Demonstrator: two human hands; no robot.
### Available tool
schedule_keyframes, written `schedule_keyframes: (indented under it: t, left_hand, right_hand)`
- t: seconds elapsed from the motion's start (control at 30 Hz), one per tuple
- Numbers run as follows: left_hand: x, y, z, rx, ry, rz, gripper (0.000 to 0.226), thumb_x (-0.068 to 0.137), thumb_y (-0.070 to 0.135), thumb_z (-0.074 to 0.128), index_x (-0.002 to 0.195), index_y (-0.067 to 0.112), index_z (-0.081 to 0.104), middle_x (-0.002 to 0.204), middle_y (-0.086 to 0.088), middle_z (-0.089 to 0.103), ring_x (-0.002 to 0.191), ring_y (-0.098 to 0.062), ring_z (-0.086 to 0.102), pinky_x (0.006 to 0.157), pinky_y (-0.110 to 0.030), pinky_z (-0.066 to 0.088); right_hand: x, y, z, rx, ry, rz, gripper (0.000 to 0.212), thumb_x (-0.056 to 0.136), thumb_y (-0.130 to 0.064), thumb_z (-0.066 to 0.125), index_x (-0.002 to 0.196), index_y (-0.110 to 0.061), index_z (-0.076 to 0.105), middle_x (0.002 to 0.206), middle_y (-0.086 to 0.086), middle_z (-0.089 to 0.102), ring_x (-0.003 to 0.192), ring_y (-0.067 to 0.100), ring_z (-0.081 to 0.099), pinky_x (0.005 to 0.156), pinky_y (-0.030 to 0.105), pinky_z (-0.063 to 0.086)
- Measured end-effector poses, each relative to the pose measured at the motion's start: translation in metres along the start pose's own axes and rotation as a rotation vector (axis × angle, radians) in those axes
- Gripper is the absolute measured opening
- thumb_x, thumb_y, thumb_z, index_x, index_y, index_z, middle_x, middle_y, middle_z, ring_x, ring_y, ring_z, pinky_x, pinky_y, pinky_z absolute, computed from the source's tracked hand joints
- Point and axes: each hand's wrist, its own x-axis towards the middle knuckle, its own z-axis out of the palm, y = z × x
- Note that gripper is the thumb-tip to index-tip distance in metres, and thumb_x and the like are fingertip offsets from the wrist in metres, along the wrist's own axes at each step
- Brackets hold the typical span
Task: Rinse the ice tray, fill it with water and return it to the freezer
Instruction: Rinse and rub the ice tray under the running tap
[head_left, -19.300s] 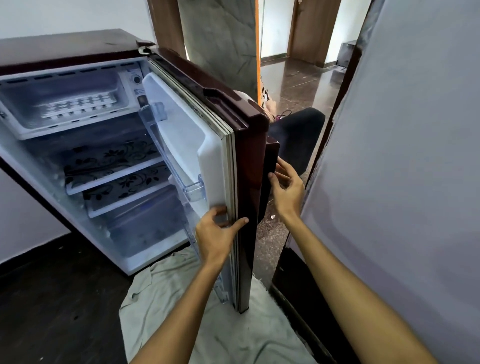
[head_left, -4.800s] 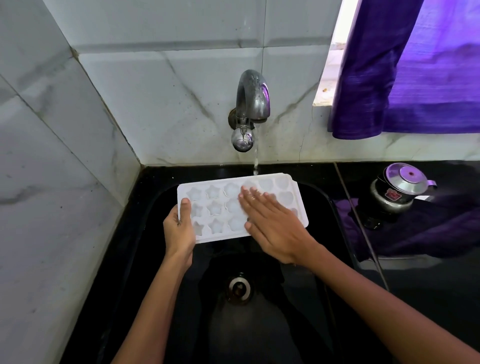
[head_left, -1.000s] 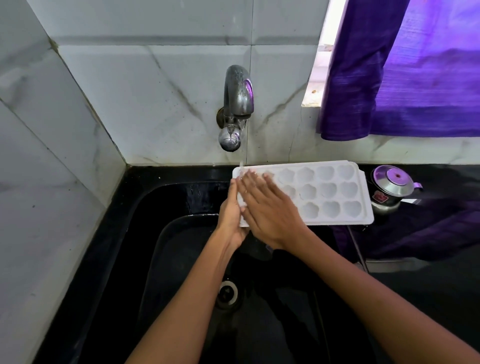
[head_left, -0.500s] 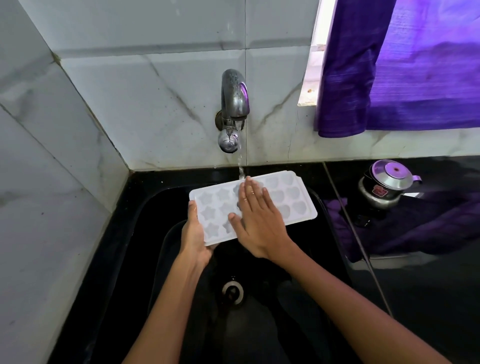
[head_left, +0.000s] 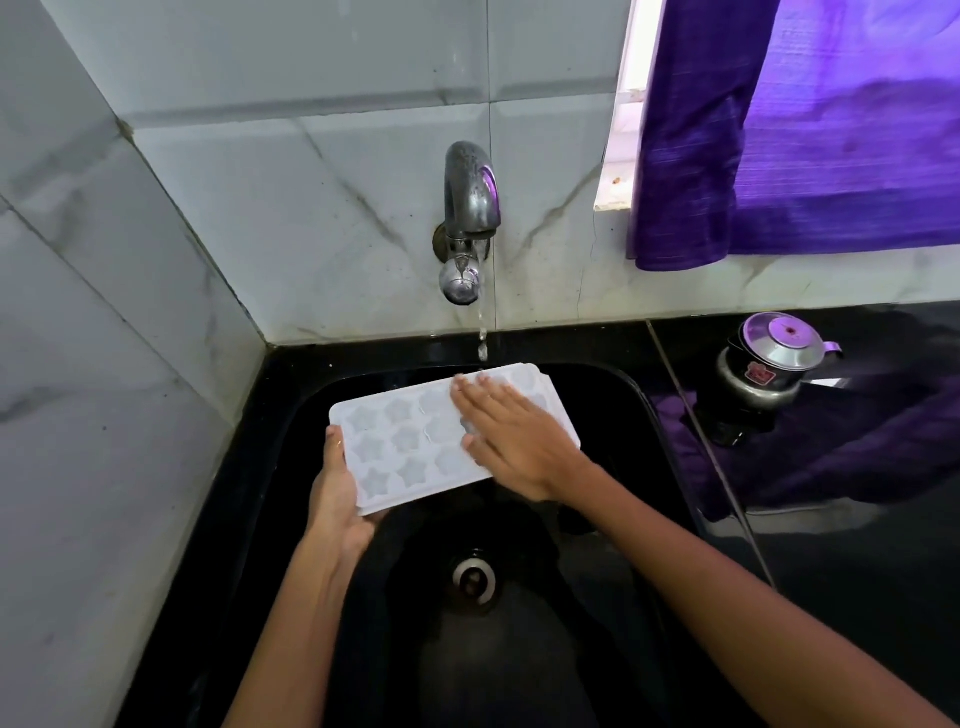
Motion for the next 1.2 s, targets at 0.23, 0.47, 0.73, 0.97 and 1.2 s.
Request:
schedule_keyframes:
  t: [0.23,0.47,0.73,0.97,1.2]
  left_hand:
    - [0.001,0.003,0.000,0.037,-0.023,0.018,0.056,0.094,0.059,0.033,0.118,0.019,0.062,0.111,-0.008,0.070,0.096,-0.028,0.068,0.074,-0.039,0.057]
    - [-0.009,0.004,0.009,0.111,-0.049,0.102,0.055,0.094,0.058,0.033,0.116,0.017,0.063,0.108,-0.009,0.071,0.097,-0.028,0.068,0.081,-0.044,0.055]
    - [-0.019,-0.016,-0.007,0.411,-0.116,0.229,0.040,0.103,0.035,0.024,0.117,0.017,0.057,0.121,-0.008,0.063,0.104,-0.019,0.063,0.086,-0.034,0.052]
    - [-0.030,-0.046,-0.026,0.197,-0.102,-0.028,0.066,0.095,0.054,0.018,0.131,0.013,0.055,0.127,-0.013,0.060,0.120,-0.030,0.053,0.094,-0.040,0.043]
    - [-0.041,-0.070,-0.049,0.250,-0.088,-0.236,0.057,0.095,0.054,0.027,0.124,0.016,0.057,0.116,-0.009,0.064,0.102,-0.023,0.060,0.078,-0.036,0.046]
  right_hand:
    - [-0.012,0.016,0.000,-0.029,0.111,0.281,0.075,0.090,-0.057,0.001,0.151,-0.014,-0.003,0.153,-0.004,-0.016,0.146,0.015,-0.012,0.119,0.033,-0.009]
    - [-0.016,0.019,-0.013,0.718,0.356,0.770,0.053,0.103,-0.035,0.025,0.148,-0.007,0.023,0.150,0.016,0.034,0.128,0.031,0.045,0.100,0.038,0.037]
    - [-0.059,0.046,-0.017,1.005,0.460,0.685,0.030,0.101,-0.009,0.040,0.127,-0.012,0.054,0.114,0.005,0.061,0.106,0.020,0.060,0.089,0.035,0.053]
    - [-0.107,0.035,0.017,1.039,0.421,0.586,0.039,0.094,0.011,0.042,0.117,-0.015,0.058,0.108,0.001,0.064,0.083,-0.007,0.063,0.072,0.010,0.050]
    - [-0.141,0.017,0.049,1.047,0.346,0.579,0.043,0.081,0.028,0.045,0.094,-0.011,0.059,0.101,0.004,0.065,0.088,-0.007,0.063,0.079,0.010,0.048]
